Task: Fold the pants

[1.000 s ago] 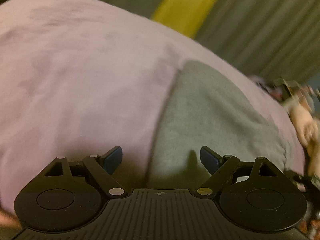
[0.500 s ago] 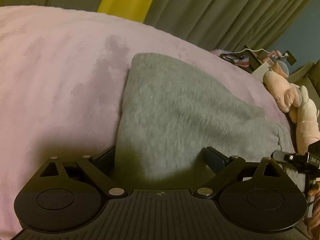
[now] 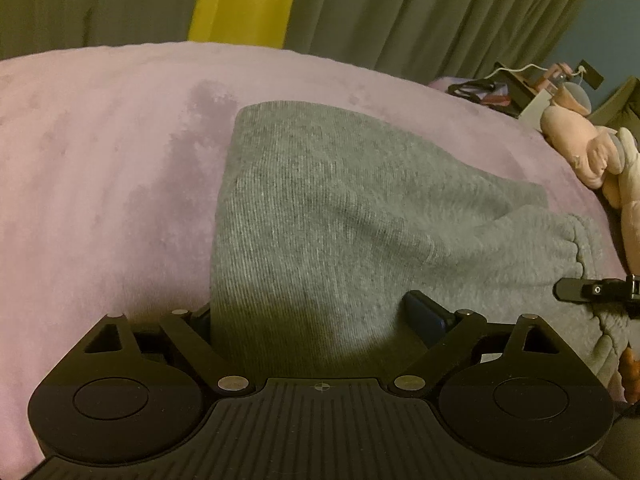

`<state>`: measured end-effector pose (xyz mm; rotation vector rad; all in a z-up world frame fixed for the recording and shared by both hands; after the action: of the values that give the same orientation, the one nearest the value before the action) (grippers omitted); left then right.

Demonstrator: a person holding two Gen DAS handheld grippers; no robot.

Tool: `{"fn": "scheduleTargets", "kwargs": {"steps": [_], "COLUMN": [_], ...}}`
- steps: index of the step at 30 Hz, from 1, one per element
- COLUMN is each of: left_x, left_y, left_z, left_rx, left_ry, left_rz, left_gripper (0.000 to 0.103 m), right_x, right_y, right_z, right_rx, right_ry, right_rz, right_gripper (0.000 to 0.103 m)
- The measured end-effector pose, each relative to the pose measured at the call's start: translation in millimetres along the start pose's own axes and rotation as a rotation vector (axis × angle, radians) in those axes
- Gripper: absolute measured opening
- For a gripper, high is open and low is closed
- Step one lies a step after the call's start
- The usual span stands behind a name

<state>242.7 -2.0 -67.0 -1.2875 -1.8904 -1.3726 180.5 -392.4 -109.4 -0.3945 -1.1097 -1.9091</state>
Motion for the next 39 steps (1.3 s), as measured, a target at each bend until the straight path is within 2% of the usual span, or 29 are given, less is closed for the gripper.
{"fn": "scheduleTargets", "kwargs": {"steps": [4, 7, 9, 10, 12, 14, 17, 18, 19, 21, 23, 25, 29, 34, 35, 36, 37, 38, 39], "left_x": [-3.9, -0.6, 3.2, 5.8, 9.9, 11.5, 3.0, 1.0, 1.5, 5.6, 12.8, 18.5, 29.2, 43.4, 43.5, 43.4, 43.3, 43.2, 43.2], "left_y": [2.1, -0.3, -3.2, -4.8, -5.7, -6.8, -8.1, -6.1, -4.4, -2.2, -1.7, 0.0, 14.5, 45.2, 51.1, 56.8, 60.1, 60.9, 59.0], "left_z": [0.2, -1.8, -5.9, -8.7, -11.3, -11.3, -5.0, -2.3, -1.4, -3.8, -10.7, -15.0, -23.7, -35.5, -34.7, -32.7, -31.3, -30.0, -29.5], "left_rx": [0.0, -0.012, -0.036, -0.048, -0.054, -0.049, -0.016, 0.017, 0.05, 0.051, 0.017, -0.004, 0.007, 0.004, 0.015, 0.025, 0.022, 0.007, -0.01], "left_ry": [-0.002, 0.0, 0.005, 0.0, -0.027, -0.041, -0.052, -0.062, -0.07, -0.083, -0.082, -0.079, -0.106, -0.096, -0.077, -0.029, 0.027, 0.094, 0.134], "left_rz": [0.001, -0.017, -0.031, -0.04, -0.041, -0.043, -0.035, -0.028, -0.027, -0.037, -0.056, -0.068, -0.106, -0.187, -0.191, -0.207, -0.225, -0.24, -0.248], "left_gripper": [0.096, 0.091, 0.08, 0.075, 0.048, 0.047, 0.056, 0.055, 0.053, 0.03, 0.026, 0.025, 0.024, 0.026, 0.032, 0.041, 0.045, 0.049, 0.052], "right_x": [-6.2, -6.1, -4.1, -2.9, -0.5, 1.0, -5.1, -8.3, -10.4, -11.7, -8.4, -1.6, 8.8, 11.1, 11.1, 10.0, 8.4, 6.7, 5.7], "right_y": [1.4, 1.2, -0.7, -2.1, -3.6, -3.4, -3.4, -2.7, -1.8, -0.1, -1.5, -0.5, 14.0, 41.9, 47.8, 54.6, 60.9, 67.1, 71.1], "right_z": [4.6, 10.2, 15.0, 19.4, 25.2, 28.8, 26.1, 25.6, 26.6, 35.0, 48.8, 60.3, 81.2, 100.4, 102.4, 102.3, 100.3, 96.6, 93.1], "right_rx": [0.025, 0.031, 0.048, 0.06, 0.066, 0.055, 0.014, 0.008, -0.003, 0.007, 0.054, 0.08, 0.1, 0.12, 0.128, 0.133, 0.125, 0.108, 0.096], "right_ry": [-0.015, -0.043, -0.077, -0.084, -0.083, -0.068, -0.07, -0.069, -0.076, -0.112, -0.142, -0.139, -0.075, -0.04, -0.047, -0.062, -0.092, -0.154, -0.225], "right_rz": [0.012, 0.009, 0.002, -0.004, -0.015, -0.026, -0.018, -0.011, -0.011, -0.019, -0.043, -0.08, -0.154, -0.232, -0.247, -0.254, -0.253, -0.242, -0.228], "right_gripper": [0.091, 0.087, 0.075, 0.073, 0.067, 0.067, 0.072, 0.073, 0.073, 0.066, 0.062, 0.06, 0.059, 0.058, 0.061, 0.07, 0.076, 0.084, 0.085]}}
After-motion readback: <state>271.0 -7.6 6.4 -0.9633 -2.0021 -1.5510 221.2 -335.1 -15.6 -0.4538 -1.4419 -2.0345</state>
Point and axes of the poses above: each gripper's, at about its wrist camera, not at the fingertips, and x roughly against the way its jaws point, z to its left, y to its top, the point moved 2 cm from there along -x, roughly the way its jaws point, and after that the axes turned 11 degrees about x, right-handed, at the moved point
